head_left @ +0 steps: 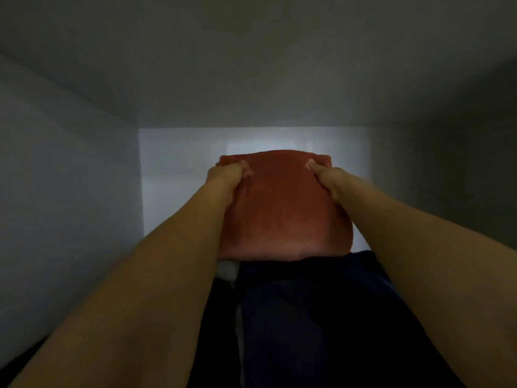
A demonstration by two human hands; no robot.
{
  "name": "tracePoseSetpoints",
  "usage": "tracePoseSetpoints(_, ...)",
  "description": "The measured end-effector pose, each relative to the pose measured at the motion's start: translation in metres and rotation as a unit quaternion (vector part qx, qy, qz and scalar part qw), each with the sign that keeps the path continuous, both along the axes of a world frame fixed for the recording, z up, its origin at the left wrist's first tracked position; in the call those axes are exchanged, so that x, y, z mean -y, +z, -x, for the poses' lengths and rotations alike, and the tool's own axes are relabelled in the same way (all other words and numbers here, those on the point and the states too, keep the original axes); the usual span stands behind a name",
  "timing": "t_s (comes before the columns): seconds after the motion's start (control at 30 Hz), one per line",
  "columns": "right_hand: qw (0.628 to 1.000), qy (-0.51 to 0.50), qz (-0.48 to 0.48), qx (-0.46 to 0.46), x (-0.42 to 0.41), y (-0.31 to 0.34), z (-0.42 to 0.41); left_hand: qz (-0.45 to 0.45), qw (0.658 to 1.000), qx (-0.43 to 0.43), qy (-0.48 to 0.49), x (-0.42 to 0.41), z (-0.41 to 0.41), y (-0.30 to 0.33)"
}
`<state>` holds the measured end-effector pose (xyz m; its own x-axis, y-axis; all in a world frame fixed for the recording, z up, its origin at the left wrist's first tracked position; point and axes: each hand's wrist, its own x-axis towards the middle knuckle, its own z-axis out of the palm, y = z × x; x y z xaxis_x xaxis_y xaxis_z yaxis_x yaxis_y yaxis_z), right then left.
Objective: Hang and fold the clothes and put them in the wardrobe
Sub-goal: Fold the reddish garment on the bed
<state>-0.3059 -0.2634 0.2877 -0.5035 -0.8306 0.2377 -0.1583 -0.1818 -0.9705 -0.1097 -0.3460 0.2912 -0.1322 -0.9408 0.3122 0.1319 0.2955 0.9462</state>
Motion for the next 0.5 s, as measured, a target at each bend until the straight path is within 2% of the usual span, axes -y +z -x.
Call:
tracePoseSetpoints(0.1,0.996,-0.052,-0.016,-0.069,0.072,-0.007,0.038,-0.007,1.0,-0.022,0.002,0.07,0.04,-0.013)
tracePoseSetpoints(0.17,0.981,-0.084,-0.058,-0.165,0.115,-0.022,0.06,-0.028,0.999,0.01,-0.015,0.113,0.061,-0.03)
tracePoseSetpoints(0.23,0.952,-0.097,-0.127,-0.263,0.153,-0.053,0.081,-0.058,0.993,0.099,-0.029,0.15,0.081,-0.058)
tracePoseSetpoints(0.27,0.933,-0.104,-0.166,-0.302,0.17,-0.077,0.09,-0.049,0.982,0.184,-0.017,0.167,0.089,-0.08)
tracePoseSetpoints(0.33,0.901,-0.112,-0.229,-0.351,0.197,-0.133,0.102,0.001,0.93,0.364,0.055,0.193,0.099,-0.133)
tracePoseSetpoints(0.4,0.908,-0.114,-0.236,-0.328,0.217,-0.171,0.106,0.004,0.896,0.434,0.096,0.208,0.098,-0.171)
tracePoseSetpoints(0.5,0.913,-0.119,-0.222,-0.321,0.232,-0.182,0.108,-0.017,0.876,0.475,0.082,0.222,0.096,-0.187)
